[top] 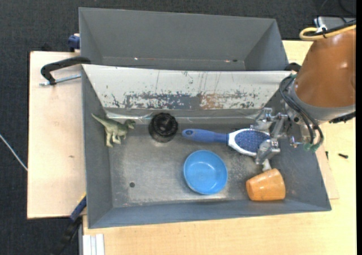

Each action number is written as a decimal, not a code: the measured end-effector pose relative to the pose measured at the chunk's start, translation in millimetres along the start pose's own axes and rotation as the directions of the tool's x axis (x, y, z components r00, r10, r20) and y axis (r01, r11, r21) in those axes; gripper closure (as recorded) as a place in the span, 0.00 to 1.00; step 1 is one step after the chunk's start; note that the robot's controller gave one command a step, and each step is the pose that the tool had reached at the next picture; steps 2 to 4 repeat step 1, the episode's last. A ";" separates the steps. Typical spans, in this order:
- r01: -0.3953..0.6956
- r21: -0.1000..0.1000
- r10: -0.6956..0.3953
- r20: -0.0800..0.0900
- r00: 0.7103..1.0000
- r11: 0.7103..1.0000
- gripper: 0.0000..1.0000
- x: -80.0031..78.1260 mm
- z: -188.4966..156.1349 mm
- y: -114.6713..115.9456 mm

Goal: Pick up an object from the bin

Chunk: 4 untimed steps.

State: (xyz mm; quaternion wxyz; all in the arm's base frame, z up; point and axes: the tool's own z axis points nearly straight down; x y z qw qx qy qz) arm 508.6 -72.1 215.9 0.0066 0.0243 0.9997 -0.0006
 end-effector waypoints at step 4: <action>0.042 -0.001 -0.042 0.001 0.999 0.999 1.00 -30.6 -63.4 16.2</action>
Offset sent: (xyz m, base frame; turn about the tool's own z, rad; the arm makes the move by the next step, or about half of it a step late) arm 0.0273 0.0137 0.0592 -0.0396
